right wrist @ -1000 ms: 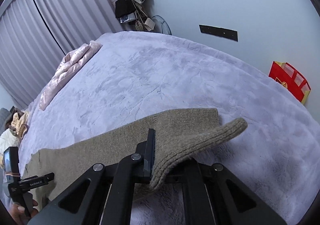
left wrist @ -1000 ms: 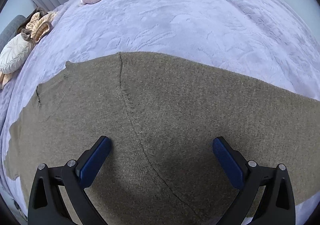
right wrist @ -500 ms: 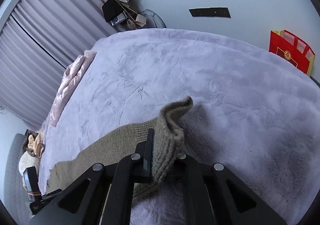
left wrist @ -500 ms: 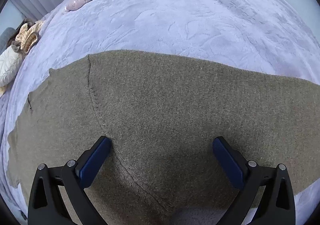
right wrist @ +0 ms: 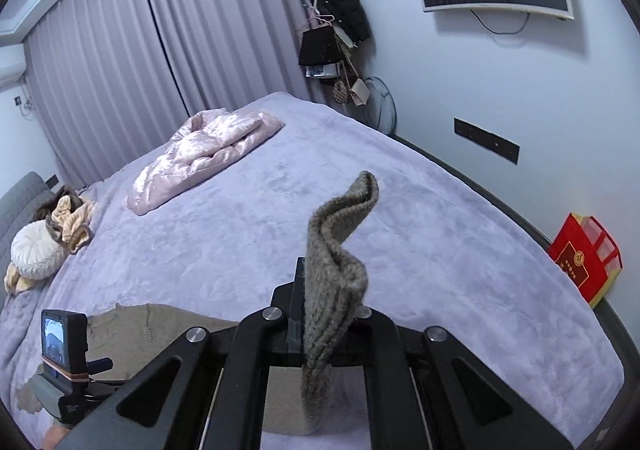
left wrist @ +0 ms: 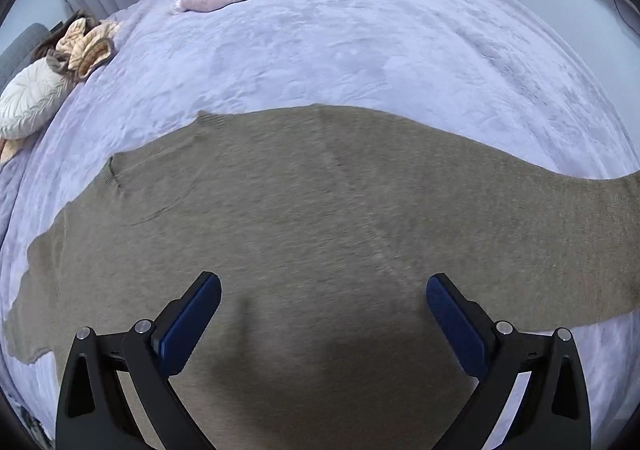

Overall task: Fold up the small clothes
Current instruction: 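Lift the held sleeve with the right tool and carry it across the sweater body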

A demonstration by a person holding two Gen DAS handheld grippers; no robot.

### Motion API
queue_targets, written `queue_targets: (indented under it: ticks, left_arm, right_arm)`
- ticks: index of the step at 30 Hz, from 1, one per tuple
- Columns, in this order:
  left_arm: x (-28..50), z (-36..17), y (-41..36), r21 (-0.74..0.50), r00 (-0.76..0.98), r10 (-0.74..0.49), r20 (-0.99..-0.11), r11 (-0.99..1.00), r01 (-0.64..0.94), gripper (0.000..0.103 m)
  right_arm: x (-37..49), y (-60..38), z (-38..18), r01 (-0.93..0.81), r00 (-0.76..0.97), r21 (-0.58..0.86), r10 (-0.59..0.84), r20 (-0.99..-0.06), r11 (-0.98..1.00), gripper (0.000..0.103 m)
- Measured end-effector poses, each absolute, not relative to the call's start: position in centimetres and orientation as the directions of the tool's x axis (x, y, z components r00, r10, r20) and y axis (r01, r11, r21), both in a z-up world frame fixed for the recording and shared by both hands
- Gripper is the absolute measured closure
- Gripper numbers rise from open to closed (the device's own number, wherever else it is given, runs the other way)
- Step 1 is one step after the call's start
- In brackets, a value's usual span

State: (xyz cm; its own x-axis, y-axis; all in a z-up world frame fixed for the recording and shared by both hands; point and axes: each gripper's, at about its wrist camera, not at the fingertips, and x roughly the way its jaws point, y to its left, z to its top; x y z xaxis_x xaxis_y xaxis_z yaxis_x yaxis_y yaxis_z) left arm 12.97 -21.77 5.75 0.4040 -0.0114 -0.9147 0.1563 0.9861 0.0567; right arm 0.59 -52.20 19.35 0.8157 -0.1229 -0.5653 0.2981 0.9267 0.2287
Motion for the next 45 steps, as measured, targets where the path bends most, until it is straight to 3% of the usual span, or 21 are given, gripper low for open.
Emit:
queue_targets:
  ticks: [16, 25, 45]
  left_arm:
    - [10.8, 3.4, -3.7, -0.056, 0.376, -0.029, -0.926, 0.997, -0.060, 0.000]
    - [9.0, 2.3, -0.1, -0.104, 0.367, -0.065, -0.928, 0.990, -0.090, 0.000]
    - [7.9, 3.5, 6.4, -0.139, 0.395, -0.067, -0.916, 0.978, -0.158, 0.000]
  right_arm:
    - [6.0, -32.3, 21.5, 0.094, 0.816, 0.112, -0.011, -0.579, 0.989, 0.097]
    - [7.1, -26.1, 20.1, 0.044, 0.793, 0.059, 0.000, -0.609, 0.997, 0.097]
    - [8.6, -15.5, 17.7, -0.062, 0.764, 0.106, 0.116, -0.635, 0.992, 0.097]
